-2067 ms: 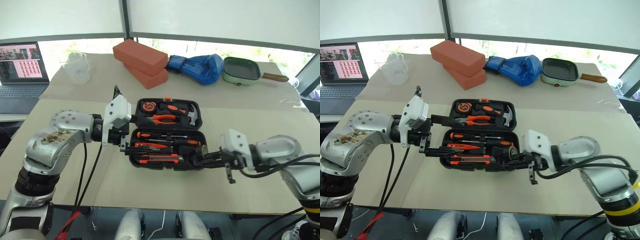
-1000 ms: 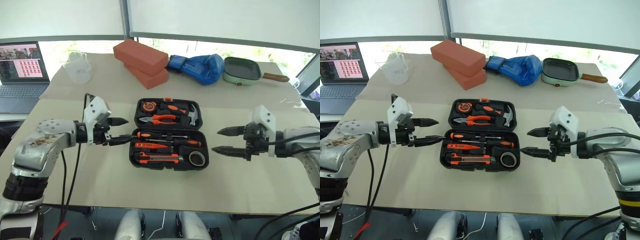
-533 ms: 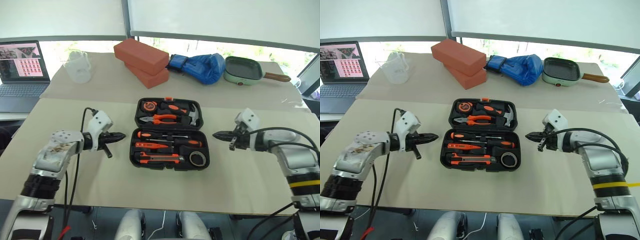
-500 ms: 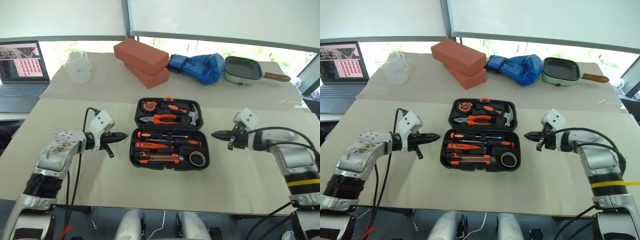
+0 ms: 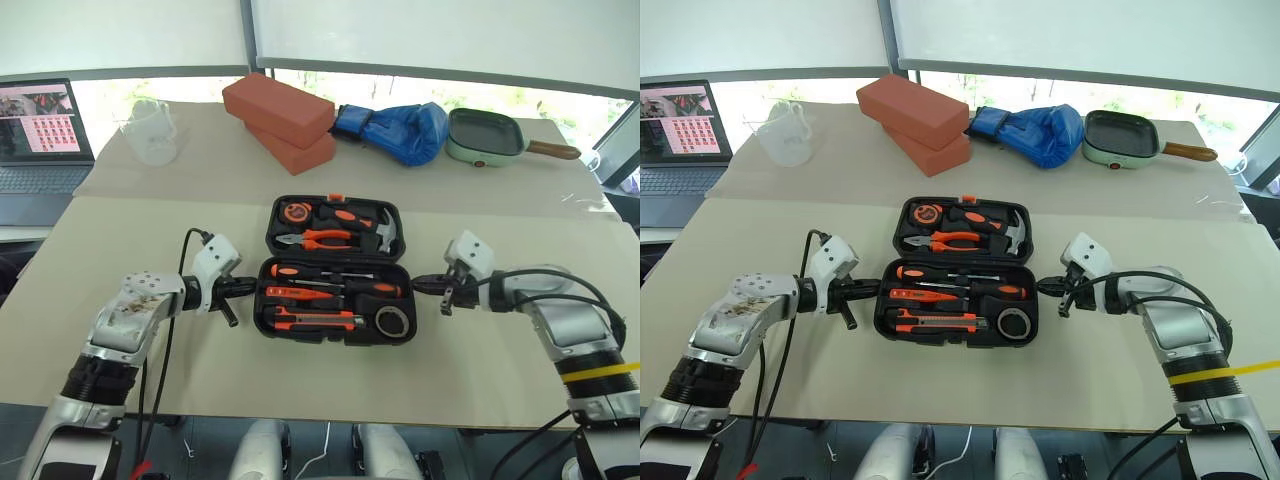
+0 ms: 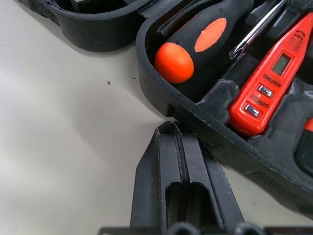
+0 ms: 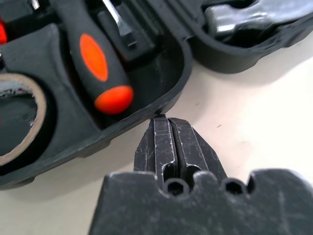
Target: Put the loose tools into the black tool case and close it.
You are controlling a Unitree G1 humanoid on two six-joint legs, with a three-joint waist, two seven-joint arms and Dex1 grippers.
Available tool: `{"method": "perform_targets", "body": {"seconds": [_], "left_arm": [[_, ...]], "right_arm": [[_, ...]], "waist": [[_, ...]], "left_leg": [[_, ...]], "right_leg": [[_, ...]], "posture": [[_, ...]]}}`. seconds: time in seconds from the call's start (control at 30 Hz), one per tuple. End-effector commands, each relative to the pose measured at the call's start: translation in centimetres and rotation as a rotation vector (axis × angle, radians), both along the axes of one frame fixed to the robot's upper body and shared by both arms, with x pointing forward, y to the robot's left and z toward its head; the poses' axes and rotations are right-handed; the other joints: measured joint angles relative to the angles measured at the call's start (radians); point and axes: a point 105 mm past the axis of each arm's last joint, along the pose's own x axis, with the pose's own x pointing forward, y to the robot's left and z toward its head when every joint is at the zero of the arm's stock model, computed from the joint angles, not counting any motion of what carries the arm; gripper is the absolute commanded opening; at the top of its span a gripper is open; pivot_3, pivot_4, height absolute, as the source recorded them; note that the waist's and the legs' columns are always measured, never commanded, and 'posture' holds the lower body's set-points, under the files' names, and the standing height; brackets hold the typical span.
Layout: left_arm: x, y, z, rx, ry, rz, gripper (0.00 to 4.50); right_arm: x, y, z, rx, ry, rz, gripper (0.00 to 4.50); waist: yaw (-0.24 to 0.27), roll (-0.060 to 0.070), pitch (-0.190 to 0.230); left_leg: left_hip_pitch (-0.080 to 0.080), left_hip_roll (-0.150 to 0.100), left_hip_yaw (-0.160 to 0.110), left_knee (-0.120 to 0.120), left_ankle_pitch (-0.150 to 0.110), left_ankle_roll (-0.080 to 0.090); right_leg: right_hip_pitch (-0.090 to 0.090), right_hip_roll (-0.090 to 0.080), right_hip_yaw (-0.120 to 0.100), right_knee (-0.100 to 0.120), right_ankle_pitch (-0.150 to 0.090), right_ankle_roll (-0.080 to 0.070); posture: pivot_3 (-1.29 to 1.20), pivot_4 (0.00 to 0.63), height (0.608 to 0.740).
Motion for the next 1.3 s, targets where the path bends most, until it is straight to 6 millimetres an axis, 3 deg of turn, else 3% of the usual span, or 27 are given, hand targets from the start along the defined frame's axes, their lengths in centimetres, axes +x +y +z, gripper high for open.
{"method": "perform_targets", "body": {"seconds": [0.03,0.23,0.47,0.53,0.6,0.7,0.83,0.97,1.17,1.3], "left_arm": [[-4.0,-2.4,0.0,-0.027,0.049,-0.209,0.0],[-6.8,-1.2,-1.6,0.023,0.12,-0.204,0.0],[-7.1,0.5,-2.2,0.033,0.149,-0.086,0.0],[-6.7,1.6,-1.7,0.01,0.168,-0.021,0.26],[-6.3,2.9,-0.9,-0.012,0.183,0.044,0.79],[-4.6,4.9,0.6,-0.074,0.195,0.163,1.93],[-1.8,5.3,3.4,-0.194,0.204,0.242,3.25],[1.3,4.0,5.5,-0.321,0.261,0.311,4.49],[4.1,0.6,6.1,-0.336,0.284,0.298,4.49],[5.4,0.0,5.5,-0.337,0.297,0.33,4.49]], "right_arm": [[-3.2,3.1,1.3,0.052,-0.013,0.198,0.01],[-6.7,3.7,0.3,0.06,0.046,0.259,0.01],[-6.9,2.2,-0.4,0.03,0.038,0.172,0.01],[-6.6,1.3,-0.1,0.022,0.04,0.125,0.0],[-6.3,0.2,0.4,0.014,0.045,0.085,0.58],[-5.9,-1.4,1.5,0.015,0.058,0.036,1.53],[-3.9,-2.8,3.2,0.073,0.066,-0.077,2.93],[-0.8,-3.1,4.8,0.151,0.062,-0.202,4.2],[4.2,-1.7,5.1,0.252,0.112,-0.389,4.2],[5.8,-0.5,4.9,0.293,0.146,-0.426,4.2]], "waist": [[-0.002,0.0,0.0],[-0.007,0.001,-0.001],[-0.007,0.003,-0.002],[-0.007,0.003,-0.002],[-0.008,0.003,-0.002],[-0.007,0.003,-0.002],[-0.006,0.001,-0.001],[0.0,0.001,-0.001],[-0.012,0.001,-0.001],[-0.01,0.001,-0.001]], "left_leg": [[0.0,0.0,0.0,0.0,0.0,0.0],[0.002,0.001,0.0,-0.001,0.0,0.0],[0.005,0.001,0.0,-0.001,0.0,0.0],[0.005,0.001,0.0,-0.001,0.0,0.0],[0.005,0.001,0.0,-0.001,0.0,0.0],[0.005,0.001,0.0,-0.001,0.0,0.0],[0.006,0.001,0.0,0.001,0.001,-0.001],[0.006,0.0,-0.001,0.002,0.001,-0.001],[0.003,-0.002,-0.001,0.001,0.002,-0.002],[0.001,-0.003,-0.001,0.0,0.003,-0.004]], "right_leg": [[0.0,0.0,0.0,0.0,0.0,0.0],[0.002,0.0,0.0,-0.002,0.0,0.0],[0.004,0.0,0.0,-0.002,0.0,0.0],[0.004,0.0,0.0,-0.002,0.0,0.0],[0.004,0.0,0.0,-0.001,0.0,0.0],[0.004,0.0,0.001,0.0,0.0,0.0],[0.005,0.001,0.0,0.001,0.0,-0.002],[0.005,0.001,0.0,0.001,0.001,-0.001],[0.002,0.001,0.0,0.002,0.001,-0.001],[-0.001,0.001,0.0,0.002,0.002,-0.001]], "posture": [[0.0,0.15,0.738],[0.0,0.15,0.738],[0.0,0.15,0.738],[0.0,0.15,0.738],[0.0,0.15,0.738],[0.0,0.15,0.738],[0.0,0.15,0.738],[0.0,0.15,0.738],[0.0,0.15,0.738],[0.0,0.15,0.738]]}}
